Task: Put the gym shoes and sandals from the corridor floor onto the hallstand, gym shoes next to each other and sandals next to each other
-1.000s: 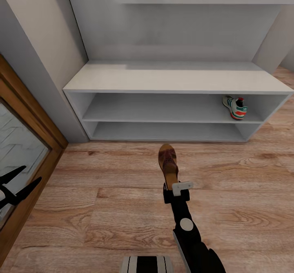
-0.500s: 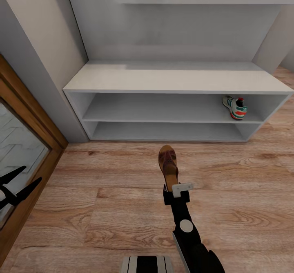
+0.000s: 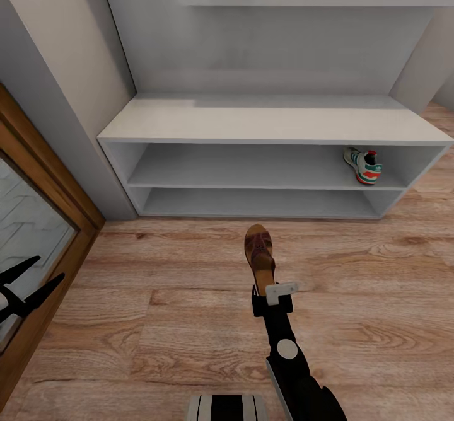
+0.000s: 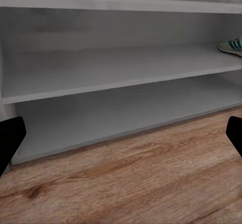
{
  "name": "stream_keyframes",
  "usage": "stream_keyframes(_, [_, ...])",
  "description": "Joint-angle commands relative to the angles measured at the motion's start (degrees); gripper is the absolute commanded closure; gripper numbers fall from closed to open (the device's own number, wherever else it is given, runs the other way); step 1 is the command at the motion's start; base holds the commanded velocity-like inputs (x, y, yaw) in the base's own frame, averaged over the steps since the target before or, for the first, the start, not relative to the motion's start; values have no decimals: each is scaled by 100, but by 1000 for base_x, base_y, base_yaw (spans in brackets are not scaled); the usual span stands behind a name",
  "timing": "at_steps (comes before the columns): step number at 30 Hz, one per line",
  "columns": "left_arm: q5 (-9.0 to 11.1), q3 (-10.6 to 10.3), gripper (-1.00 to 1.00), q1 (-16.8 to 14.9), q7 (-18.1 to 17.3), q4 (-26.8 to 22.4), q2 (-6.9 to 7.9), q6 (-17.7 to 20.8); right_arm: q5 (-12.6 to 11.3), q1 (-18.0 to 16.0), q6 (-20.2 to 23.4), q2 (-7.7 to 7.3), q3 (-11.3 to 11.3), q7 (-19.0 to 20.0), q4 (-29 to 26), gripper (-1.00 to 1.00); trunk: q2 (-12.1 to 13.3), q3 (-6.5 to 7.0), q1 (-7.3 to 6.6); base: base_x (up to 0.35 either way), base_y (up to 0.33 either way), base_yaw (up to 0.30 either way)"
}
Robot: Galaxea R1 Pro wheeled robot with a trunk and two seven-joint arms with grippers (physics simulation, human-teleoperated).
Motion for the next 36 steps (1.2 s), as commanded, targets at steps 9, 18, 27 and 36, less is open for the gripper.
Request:
stream_keyframes(9, [10,4,-100,-2,-20,3,4,-4,61,23,50,0,17,-25,-3,100,-2,-4,-1,0,0,0])
stream_keyframes(18, [15,32,-100,-4,-20,3,4,-11,61,61,48,0,19,-26,-9,100,-2,-4,-1,0,0,0])
stream_keyframes(27, [12,42,-100,-5,-16,3,4,-14,57,20,77,19,23,-34,-4,100,-2,-4,-1,0,0,0])
stream_keyframes(36, [9,19,-100,-5,-13,3,-3,-16,-81,-351,325,24,53,-178,-48,100,-2,-4,-1,0,0,0])
